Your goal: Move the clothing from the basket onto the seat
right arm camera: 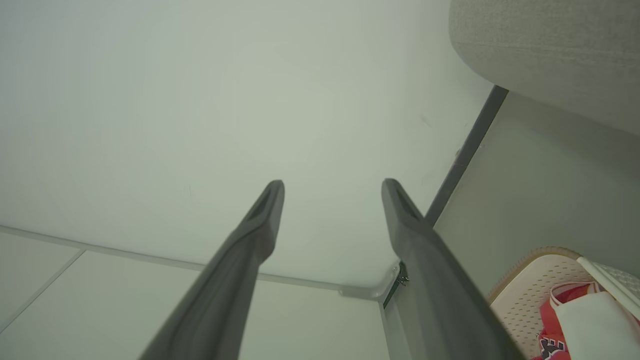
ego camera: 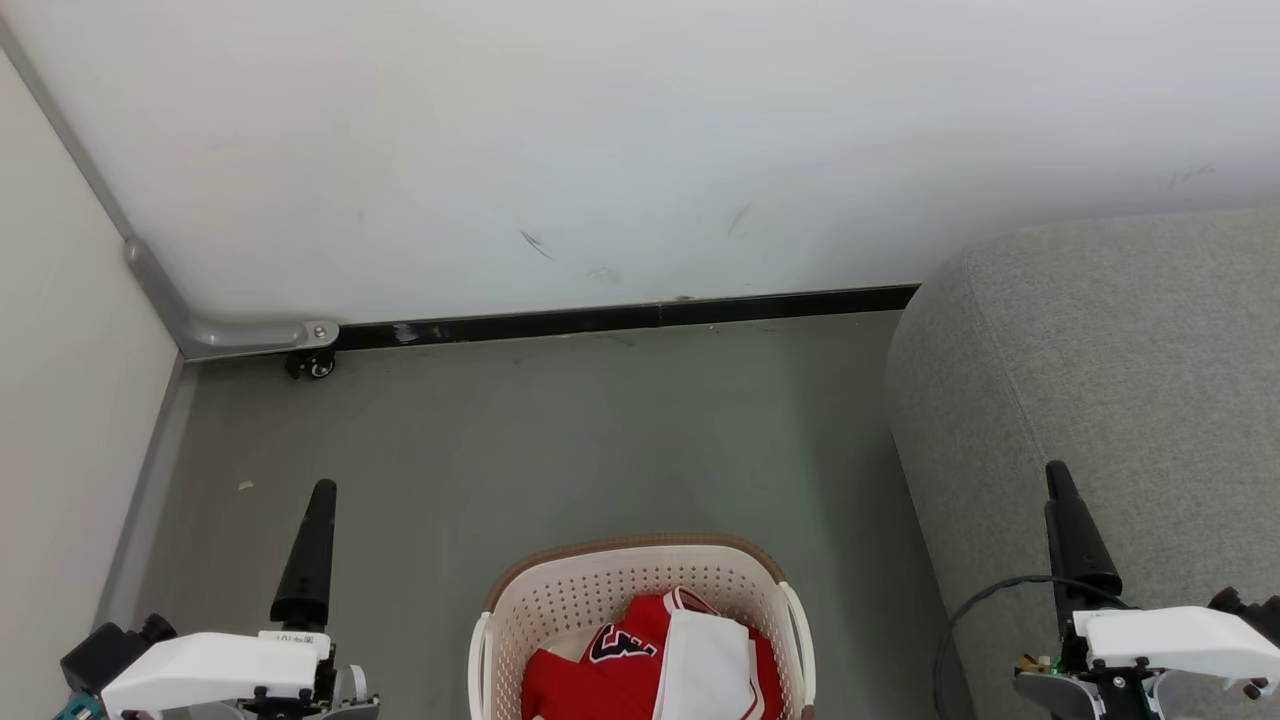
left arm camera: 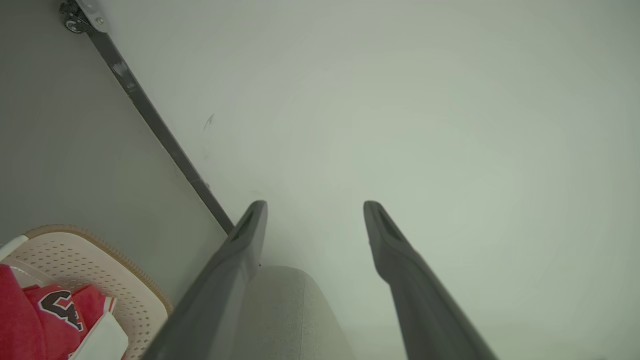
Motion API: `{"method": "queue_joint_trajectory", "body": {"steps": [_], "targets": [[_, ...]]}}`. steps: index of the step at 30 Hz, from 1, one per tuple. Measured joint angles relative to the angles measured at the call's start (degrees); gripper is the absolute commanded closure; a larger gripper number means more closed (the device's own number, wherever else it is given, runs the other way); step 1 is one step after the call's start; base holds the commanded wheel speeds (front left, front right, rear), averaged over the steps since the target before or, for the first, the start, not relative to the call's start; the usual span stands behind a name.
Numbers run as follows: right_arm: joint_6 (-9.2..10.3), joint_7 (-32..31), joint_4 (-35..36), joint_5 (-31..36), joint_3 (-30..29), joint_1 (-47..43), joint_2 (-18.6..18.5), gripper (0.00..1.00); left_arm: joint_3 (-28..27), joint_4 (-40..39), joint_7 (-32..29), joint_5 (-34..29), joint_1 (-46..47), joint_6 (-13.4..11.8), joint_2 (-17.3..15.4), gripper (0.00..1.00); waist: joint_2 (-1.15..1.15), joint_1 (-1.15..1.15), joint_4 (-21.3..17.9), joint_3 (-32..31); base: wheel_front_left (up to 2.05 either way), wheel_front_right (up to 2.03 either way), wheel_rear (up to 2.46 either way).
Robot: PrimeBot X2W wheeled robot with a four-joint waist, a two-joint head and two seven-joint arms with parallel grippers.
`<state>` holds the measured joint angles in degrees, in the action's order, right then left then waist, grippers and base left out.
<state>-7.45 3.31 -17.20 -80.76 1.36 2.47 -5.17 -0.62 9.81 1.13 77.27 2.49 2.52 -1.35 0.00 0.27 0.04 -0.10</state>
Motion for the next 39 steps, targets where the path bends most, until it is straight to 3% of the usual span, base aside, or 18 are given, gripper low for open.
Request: {"method": "queue_joint_trajectory", "body": {"steps": [22,39], "targets": [[0.00,3.6,-0.1,21.5,1.2,0.1,-0.3,0.00,4.8,-2.4,4.3,-25.4,0.0,-1.0,-0.6,0.00,0.00,-0.20,0.1,0.8,0.00,0.00,0.00],[0.00,4.3,-1.8,42.0,2.3,0.2,-0.3,0.00,9.3,-0.8,7.8,-44.6,0.0,-4.1,-1.8,0.00,0.00,-0.23,0.1,1.2,0.00,0.00,0.00]]}}
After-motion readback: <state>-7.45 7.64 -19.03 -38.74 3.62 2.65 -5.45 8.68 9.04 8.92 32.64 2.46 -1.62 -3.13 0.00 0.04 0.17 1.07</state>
